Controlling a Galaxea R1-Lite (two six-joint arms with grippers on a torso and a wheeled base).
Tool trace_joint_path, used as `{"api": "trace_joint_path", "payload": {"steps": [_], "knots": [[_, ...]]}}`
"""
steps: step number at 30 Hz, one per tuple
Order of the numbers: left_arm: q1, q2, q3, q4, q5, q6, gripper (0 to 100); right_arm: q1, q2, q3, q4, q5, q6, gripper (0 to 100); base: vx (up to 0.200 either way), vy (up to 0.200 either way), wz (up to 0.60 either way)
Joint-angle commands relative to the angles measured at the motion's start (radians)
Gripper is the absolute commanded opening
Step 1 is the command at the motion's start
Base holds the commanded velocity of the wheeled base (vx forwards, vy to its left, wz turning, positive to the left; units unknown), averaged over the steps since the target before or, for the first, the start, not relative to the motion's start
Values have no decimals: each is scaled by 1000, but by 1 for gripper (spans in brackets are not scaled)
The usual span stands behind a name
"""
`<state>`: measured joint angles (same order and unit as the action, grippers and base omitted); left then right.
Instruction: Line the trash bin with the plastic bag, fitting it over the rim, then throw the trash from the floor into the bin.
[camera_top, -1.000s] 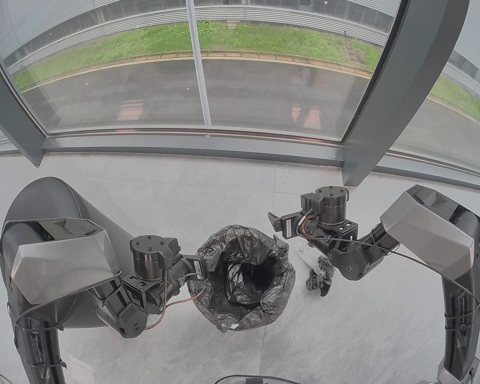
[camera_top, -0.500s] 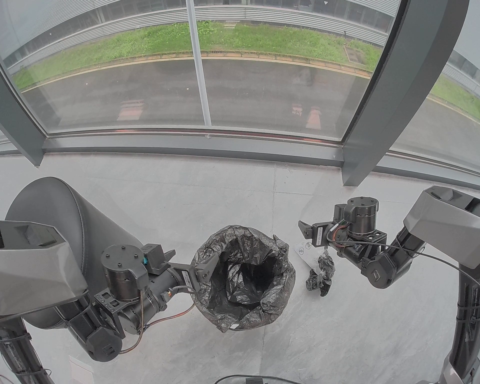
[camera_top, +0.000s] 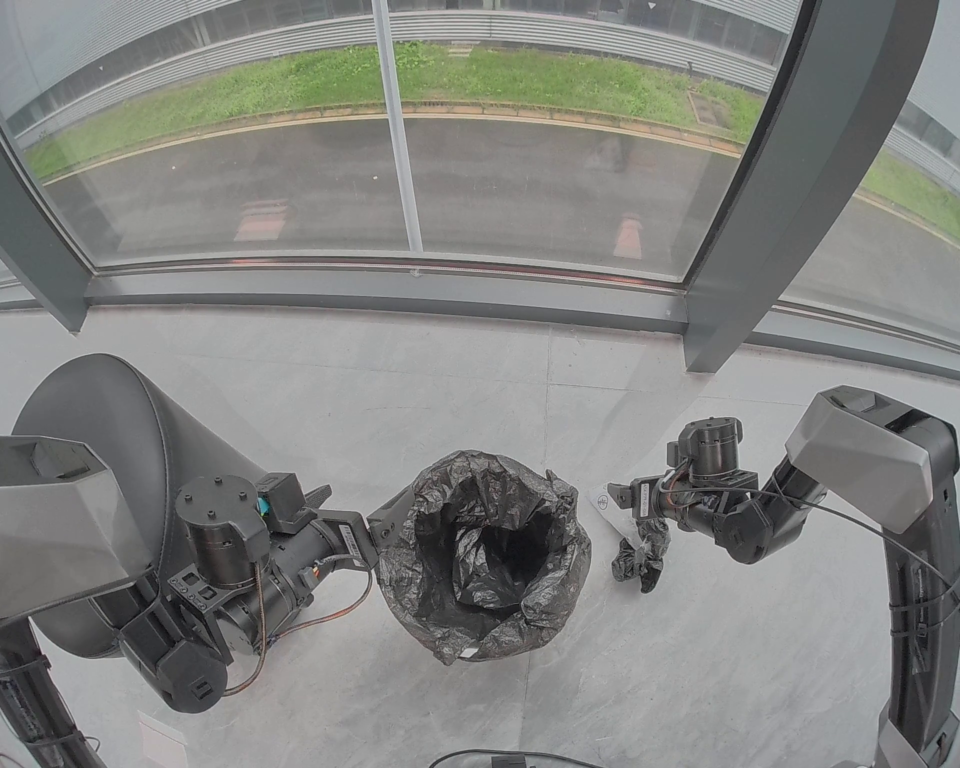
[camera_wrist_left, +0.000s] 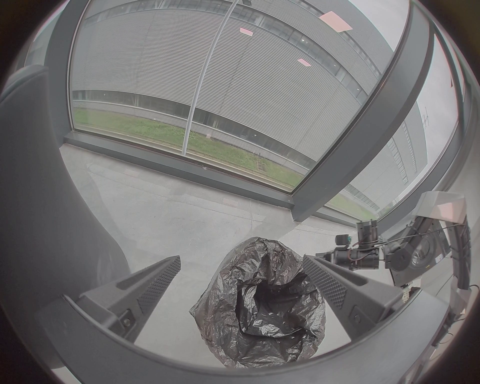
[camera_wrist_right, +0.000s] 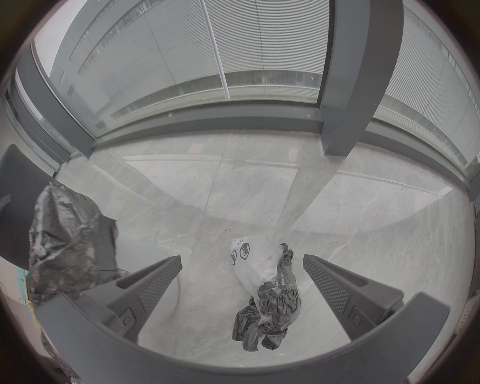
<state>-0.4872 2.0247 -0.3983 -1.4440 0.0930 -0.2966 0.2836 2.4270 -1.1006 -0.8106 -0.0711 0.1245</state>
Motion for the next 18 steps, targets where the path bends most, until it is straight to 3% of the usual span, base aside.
{"api": "trace_joint_path", "payload": {"steps": [1,6,12,13,16,18], "knots": [[56,-7,-1,-1,-58,-15,100,-9,104,-148,107,7,-14,100,0,0,0],[119,-3,-8,-1,-122,-49,100,-26,145,-320,265,2,-20,100,0,0,0],[110,-12,-10,-6,-122,-53,100,-27,142,-332,272,4,-11,100,0,0,0],[36,-32,-28,-18,-93,-68,100,-38,138,-329,271,-1,-8,100,0,0,0],[-39,-63,-65,-18,-32,-122,100,-40,129,-320,271,-4,-6,100,0,0,0],[-39,-63,-65,-18,-32,-122,100,-40,129,-320,271,-4,-6,100,0,0,0]]}}
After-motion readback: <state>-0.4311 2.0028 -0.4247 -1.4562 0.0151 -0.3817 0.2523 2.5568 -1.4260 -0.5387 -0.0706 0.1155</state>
